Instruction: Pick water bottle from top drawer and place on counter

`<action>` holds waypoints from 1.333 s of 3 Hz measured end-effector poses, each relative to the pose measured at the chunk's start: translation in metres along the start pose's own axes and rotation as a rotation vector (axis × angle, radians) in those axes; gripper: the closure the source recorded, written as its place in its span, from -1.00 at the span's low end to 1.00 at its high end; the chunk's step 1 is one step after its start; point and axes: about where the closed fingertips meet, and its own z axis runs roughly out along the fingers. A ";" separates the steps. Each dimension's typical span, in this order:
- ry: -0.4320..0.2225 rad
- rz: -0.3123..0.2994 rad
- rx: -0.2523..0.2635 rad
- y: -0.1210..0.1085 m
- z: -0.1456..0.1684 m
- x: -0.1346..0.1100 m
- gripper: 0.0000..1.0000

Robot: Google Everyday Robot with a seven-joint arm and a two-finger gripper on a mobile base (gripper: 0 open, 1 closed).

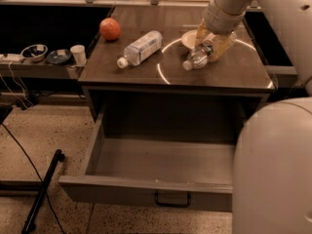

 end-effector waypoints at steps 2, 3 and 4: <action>-0.063 0.091 -0.002 0.000 0.026 0.013 -0.01; -0.060 0.089 0.002 -0.002 0.028 0.013 -0.47; -0.060 0.089 0.002 -0.002 0.028 0.013 -0.93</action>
Offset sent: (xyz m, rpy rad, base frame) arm 0.0204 -0.0151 -0.0281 0.1144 0.1238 -0.0933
